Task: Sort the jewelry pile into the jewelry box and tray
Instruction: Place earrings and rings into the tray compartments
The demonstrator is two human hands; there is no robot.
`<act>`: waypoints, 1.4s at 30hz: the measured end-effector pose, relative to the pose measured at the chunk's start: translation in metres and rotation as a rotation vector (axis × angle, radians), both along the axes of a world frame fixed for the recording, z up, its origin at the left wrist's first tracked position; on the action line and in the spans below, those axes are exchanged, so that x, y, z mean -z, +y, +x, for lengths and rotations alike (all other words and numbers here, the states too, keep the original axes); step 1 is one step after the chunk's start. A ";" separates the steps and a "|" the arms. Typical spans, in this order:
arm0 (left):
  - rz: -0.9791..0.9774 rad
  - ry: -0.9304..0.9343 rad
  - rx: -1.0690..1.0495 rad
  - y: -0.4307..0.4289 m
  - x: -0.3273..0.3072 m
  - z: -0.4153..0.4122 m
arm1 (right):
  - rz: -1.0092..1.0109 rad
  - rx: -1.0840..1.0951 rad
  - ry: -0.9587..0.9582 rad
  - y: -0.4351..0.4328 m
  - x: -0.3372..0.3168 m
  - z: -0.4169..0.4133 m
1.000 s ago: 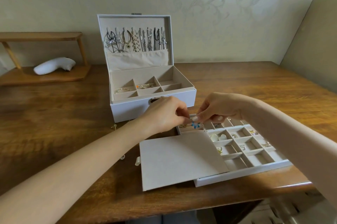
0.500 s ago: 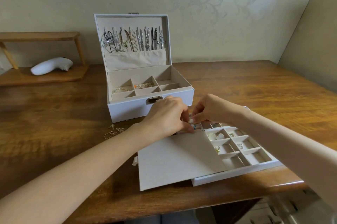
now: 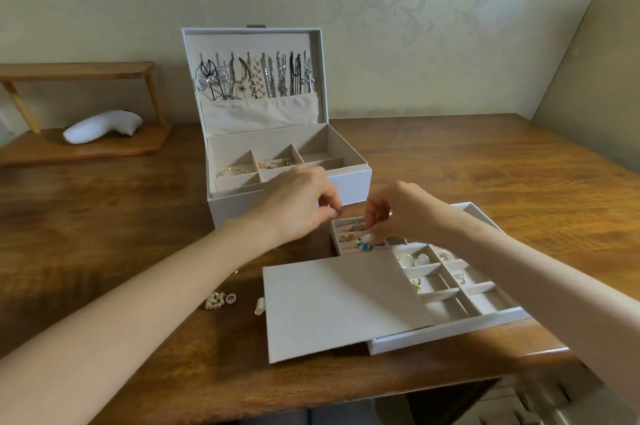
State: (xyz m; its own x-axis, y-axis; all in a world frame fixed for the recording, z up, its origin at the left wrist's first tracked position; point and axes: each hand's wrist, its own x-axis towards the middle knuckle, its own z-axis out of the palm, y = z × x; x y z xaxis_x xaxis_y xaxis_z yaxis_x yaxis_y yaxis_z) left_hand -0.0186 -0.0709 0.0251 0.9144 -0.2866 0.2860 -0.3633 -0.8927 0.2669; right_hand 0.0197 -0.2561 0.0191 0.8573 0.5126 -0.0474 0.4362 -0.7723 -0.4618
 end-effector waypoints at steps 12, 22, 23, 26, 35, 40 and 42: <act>0.107 0.030 0.197 -0.001 0.018 -0.003 | 0.112 0.030 -0.154 -0.006 0.009 0.004; 0.106 0.034 0.240 -0.002 0.023 0.001 | -0.036 0.000 -0.218 -0.008 0.009 0.002; 0.115 0.040 0.238 -0.002 0.022 0.002 | -0.061 0.005 -0.226 -0.008 0.008 0.001; 0.059 0.053 0.208 0.011 0.012 0.003 | -0.162 0.014 -0.301 -0.007 -0.002 -0.004; -0.069 0.284 -0.026 0.114 -0.015 -0.061 | 0.070 -0.353 -0.272 0.077 -0.012 -0.052; 0.014 0.393 -0.050 0.124 0.003 -0.088 | 0.026 -0.536 -0.227 0.133 0.003 -0.070; 0.023 0.341 -0.095 0.130 0.006 -0.089 | -0.042 -0.554 -0.202 0.144 0.007 -0.071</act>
State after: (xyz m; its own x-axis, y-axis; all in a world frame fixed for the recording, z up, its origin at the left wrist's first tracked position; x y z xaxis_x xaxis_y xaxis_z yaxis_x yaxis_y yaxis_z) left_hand -0.1075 0.0594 0.0191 0.9791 -0.1983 -0.0460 -0.1715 -0.9255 0.3378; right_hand -0.0513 -0.1116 0.0123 0.4564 0.8879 0.0584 0.8559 -0.4201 -0.3016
